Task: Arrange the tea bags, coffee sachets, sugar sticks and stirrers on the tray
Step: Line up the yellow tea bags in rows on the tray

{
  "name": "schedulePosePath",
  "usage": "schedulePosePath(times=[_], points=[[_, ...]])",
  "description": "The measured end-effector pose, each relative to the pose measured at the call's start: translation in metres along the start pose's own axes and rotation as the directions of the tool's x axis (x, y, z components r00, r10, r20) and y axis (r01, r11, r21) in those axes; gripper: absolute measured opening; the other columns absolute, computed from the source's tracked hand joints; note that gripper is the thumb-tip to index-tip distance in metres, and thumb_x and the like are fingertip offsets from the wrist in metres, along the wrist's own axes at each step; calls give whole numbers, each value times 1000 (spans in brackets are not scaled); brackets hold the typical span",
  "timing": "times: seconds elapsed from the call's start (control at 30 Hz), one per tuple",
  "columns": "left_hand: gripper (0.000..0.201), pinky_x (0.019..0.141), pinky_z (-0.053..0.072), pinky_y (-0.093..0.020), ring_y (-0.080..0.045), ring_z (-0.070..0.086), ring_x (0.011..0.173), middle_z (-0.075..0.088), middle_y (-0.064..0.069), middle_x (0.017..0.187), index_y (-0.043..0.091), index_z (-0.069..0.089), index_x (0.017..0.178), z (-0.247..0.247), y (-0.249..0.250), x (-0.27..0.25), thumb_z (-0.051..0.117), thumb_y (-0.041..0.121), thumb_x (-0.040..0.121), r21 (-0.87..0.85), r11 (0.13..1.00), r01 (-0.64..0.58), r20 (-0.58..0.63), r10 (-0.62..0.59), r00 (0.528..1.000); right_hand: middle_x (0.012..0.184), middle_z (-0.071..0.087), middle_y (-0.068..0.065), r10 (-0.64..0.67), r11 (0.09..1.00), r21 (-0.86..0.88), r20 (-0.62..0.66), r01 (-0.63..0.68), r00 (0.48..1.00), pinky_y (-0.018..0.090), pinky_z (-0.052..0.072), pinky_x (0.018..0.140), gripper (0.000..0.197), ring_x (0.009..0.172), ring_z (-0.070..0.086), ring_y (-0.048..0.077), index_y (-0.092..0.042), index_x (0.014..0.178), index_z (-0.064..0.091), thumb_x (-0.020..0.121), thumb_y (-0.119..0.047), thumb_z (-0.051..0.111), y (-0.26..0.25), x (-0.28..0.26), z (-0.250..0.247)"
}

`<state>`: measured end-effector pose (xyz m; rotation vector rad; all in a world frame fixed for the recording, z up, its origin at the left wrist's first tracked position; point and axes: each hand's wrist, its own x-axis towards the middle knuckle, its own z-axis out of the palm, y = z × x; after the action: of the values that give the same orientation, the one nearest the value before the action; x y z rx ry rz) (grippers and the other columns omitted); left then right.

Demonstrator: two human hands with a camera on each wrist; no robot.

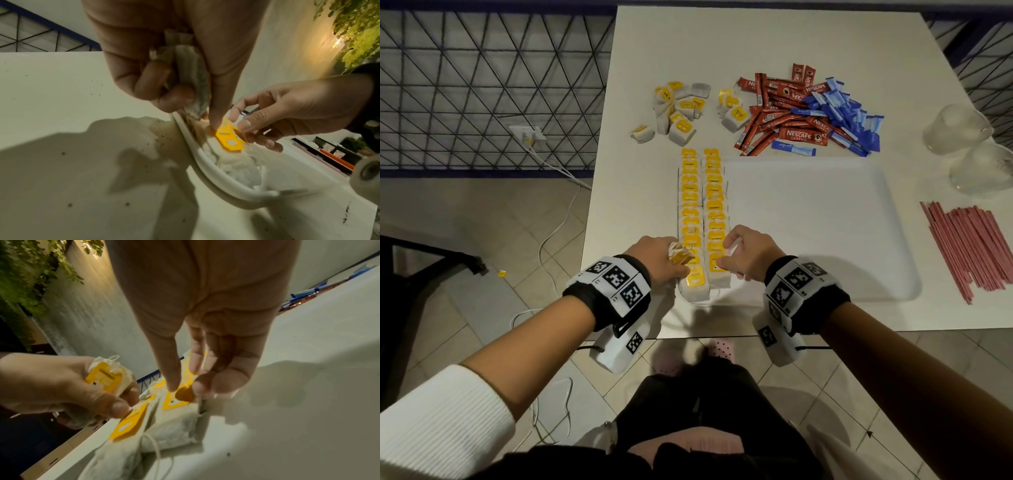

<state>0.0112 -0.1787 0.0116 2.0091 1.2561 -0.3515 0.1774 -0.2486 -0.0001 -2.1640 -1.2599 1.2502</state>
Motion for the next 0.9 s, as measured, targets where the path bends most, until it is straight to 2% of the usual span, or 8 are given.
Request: schedulePosePath(times=[0.13,0.3,0.37,0.47,0.57,0.63,0.73,0.9], points=[[22,70,43,-26,-16,53,72,60,-1,77,20,52,77,-7,-4,-2,67,36,82,-165,986,13,16,-11,1000,63,40,-5,-143,980,-139,2,142,990,27,34,64,32,66,41,21,-18,79,38,77,-20,70,2,-12,3],[26,41,36,-17,-4,43,33,53,9,38,17,55,61,-15,-2,-4,61,12,86,-473,880,55,96,-10,995,66,41,-7,-113,933,-326,135,152,984,28,35,65,33,74,45,21,-25,66,33,78,-25,63,4,-14,12],[19,38,35,-14,-5,44,32,54,6,39,14,56,67,-17,0,-6,63,7,83,-587,807,67,151,27,988,68,41,-8,-103,922,-359,137,147,985,28,34,67,33,77,46,21,-26,65,33,79,-27,62,5,-10,13],[19,37,37,-16,-12,45,34,58,-4,49,6,59,72,-17,1,-9,72,12,59,-750,654,99,230,117,966,69,41,-9,-107,923,-355,130,147,986,28,37,68,32,78,48,21,-26,65,34,80,-27,62,5,-8,12],[14,42,43,-18,-21,59,55,69,-10,69,5,65,81,-14,-3,-6,57,-5,77,-836,522,170,255,95,962,66,42,-9,-118,936,-316,134,155,984,27,37,66,31,74,47,19,-27,65,37,79,-26,64,6,-9,10],[25,42,46,-17,-22,64,61,71,-8,71,4,61,91,-13,-3,-5,42,-12,88,-849,497,179,273,123,954,62,42,-9,-139,961,-222,116,162,983,26,36,62,31,65,44,15,-26,66,39,79,-25,67,6,-12,6],[21,37,43,-12,-10,62,43,68,-3,56,2,58,91,-12,-1,-7,41,-10,91,-859,492,140,253,172,952,57,46,-4,-164,987,8,32,164,986,21,37,56,21,54,43,10,-20,71,48,82,-21,67,2,-15,-4],[19,55,54,-16,-12,69,63,73,-4,78,4,60,100,-6,9,-7,45,-3,91,-876,463,134,268,237,934,70,56,4,-132,916,389,65,97,989,26,43,52,6,54,51,15,-15,90,57,91,-21,56,-13,-23,-24]])
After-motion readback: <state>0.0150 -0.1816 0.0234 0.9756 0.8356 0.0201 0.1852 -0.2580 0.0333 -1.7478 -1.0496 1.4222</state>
